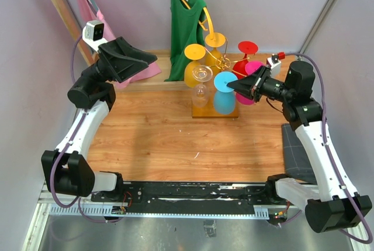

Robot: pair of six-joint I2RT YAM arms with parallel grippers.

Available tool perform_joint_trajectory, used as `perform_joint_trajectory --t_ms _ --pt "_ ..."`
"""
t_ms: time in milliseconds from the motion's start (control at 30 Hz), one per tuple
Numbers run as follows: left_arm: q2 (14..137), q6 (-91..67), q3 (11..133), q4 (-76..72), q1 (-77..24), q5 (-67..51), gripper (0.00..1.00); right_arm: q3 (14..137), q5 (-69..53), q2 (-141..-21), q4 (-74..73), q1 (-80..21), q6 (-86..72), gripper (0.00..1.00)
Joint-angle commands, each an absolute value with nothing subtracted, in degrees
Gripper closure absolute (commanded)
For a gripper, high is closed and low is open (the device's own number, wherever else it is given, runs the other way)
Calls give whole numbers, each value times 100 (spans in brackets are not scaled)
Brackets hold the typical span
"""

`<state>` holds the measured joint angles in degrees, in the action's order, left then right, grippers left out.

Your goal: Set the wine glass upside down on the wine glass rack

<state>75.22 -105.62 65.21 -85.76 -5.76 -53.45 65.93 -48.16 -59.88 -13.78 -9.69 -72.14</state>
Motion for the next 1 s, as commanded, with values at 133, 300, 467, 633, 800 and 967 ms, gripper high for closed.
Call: perform_joint_trajectory --t_ms 133,300,467,633,800,967 --pt "7383 -10513 6477 -8729 -588 -5344 43 6276 -4674 -5564 -1314 -678 -7263 99" --pt "7367 -10512 6462 -8719 -589 -5345 43 6056 -4613 -5435 -1318 -500 -7312 99" --pt "7362 -10517 6443 -8726 -587 -5345 43 5951 -4588 -5410 -1319 -439 -7259 99" --pt "7343 -10506 6408 -8726 -589 -5354 43 5845 -4538 -5441 -1452 -407 -7128 91" --pt "7356 -10481 6437 -8697 -588 -5376 43 5800 -4537 -5410 -1459 -388 -7064 83" --pt "7365 -10347 6470 -8519 -587 -5433 43 5840 -4510 -5185 -1817 -378 -6711 61"
